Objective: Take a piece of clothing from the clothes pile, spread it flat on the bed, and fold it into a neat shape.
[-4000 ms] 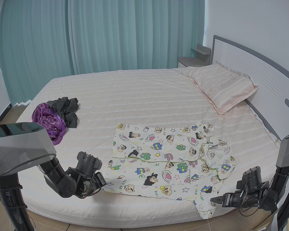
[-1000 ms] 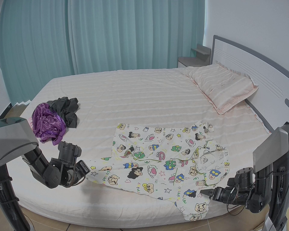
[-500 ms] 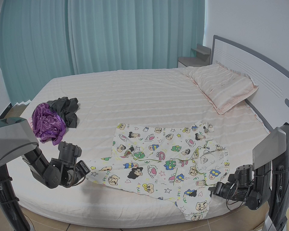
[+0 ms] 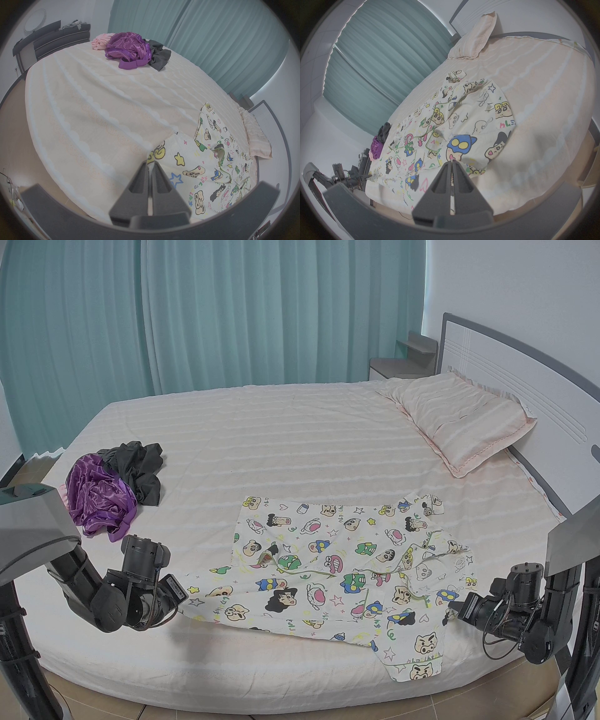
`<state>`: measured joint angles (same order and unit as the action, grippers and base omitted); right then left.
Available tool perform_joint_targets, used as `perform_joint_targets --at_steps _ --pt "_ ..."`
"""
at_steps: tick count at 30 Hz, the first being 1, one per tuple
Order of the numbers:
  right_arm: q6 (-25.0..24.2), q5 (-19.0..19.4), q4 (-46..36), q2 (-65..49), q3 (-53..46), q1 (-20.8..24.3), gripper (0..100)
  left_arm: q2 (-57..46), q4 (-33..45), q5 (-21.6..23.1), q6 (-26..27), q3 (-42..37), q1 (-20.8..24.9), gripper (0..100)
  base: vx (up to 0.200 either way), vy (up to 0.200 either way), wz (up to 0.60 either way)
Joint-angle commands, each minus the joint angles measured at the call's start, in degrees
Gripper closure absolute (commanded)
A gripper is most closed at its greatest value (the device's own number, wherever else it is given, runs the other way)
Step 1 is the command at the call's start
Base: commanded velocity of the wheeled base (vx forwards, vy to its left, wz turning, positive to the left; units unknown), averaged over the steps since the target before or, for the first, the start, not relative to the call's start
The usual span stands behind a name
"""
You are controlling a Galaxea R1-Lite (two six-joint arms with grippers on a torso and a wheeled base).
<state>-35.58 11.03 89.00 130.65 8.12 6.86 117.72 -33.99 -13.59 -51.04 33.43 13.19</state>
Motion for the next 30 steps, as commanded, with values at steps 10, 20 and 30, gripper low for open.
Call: perform_joint_targets --at_steps 10,20,30 --pt "3.7 0.1 0.7 0.9 -2.9 0.0 0 3.8 0.0 1.1 0.0 -2.7 3.3 0 0.000 0.000 0.00" --pt "3.6 0.1 0.7 -3.5 -5.0 -2.6 0 0.2 0.1 1.2 2.9 -7.4 2.5 0 0.000 0.000 0.00" --pt "3.5 0.0 0.6 -6.5 -2.0 -10.7 0 -20.9 0.7 13.1 1.1 -10.7 -1.4 0 0.000 0.000 0.00"
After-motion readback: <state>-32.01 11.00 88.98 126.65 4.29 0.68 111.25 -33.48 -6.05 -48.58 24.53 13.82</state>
